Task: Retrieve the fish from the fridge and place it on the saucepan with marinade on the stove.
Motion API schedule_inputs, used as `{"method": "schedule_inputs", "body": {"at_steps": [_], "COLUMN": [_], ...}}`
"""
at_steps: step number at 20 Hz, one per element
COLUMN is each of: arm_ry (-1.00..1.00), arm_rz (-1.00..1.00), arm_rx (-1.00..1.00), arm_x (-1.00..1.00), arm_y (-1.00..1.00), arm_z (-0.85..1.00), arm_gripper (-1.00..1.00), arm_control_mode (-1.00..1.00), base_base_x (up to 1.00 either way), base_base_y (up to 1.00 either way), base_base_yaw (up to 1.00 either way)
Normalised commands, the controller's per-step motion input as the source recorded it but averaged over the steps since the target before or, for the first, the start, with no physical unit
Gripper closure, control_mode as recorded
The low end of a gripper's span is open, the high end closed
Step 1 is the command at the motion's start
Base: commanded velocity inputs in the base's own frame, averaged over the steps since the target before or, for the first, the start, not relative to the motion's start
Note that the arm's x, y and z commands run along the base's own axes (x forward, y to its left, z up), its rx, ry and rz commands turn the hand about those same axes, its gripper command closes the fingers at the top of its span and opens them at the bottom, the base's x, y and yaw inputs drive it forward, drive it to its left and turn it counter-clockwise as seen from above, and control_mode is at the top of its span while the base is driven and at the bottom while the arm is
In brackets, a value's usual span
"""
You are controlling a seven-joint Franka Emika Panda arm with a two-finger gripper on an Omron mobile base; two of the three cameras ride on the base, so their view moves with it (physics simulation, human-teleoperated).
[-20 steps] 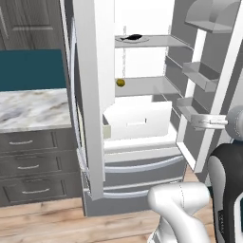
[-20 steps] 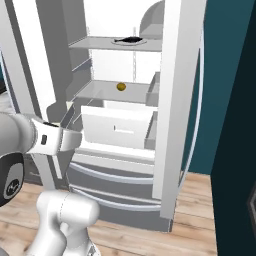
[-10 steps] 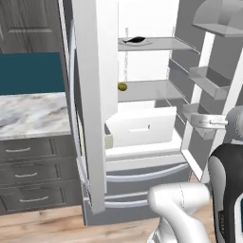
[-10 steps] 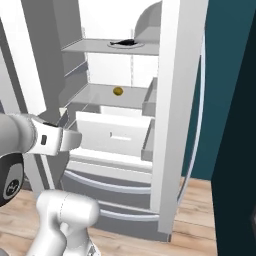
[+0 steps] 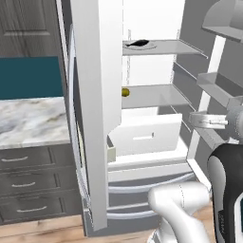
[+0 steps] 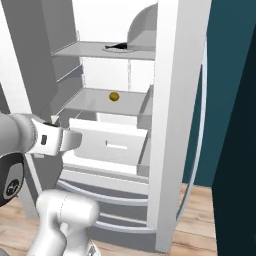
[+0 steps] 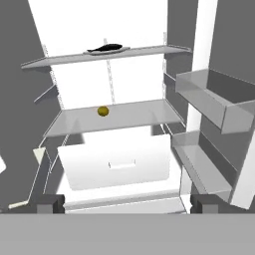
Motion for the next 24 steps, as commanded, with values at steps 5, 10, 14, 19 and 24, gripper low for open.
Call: {"method": "schedule_inputs", "body": {"at_steps": [5, 10, 14, 19, 24], "arm_ry": [0.00, 0.00, 0.00, 0.00, 0.00], "arm_rz": [0.00, 0.00, 0.00, 0.00, 0.00], "arm_rx": [0.00, 0.00, 0.00, 0.00, 0.00], "arm_x": [0.00, 0.00, 0.00, 0.00, 0.00], "arm_y": [0.00, 0.00, 0.00, 0.00, 0.00], "arm_z": [0.00, 0.00, 0.00, 0.00, 0.00], "arm_gripper": [-1.00, -1.00, -1.00, -1.00, -1.00], "arm_control_mode": [1.00, 1.00, 1.00, 1.00, 1.00], "base_base_x": [0.48, 0.55, 0.60, 0.65, 0.73], "base_base_y": [0.00, 0.00, 0.00, 0.00, 0.00], "base_base_yaw": [0.00, 0.00, 0.00, 0.00, 0.00]}}
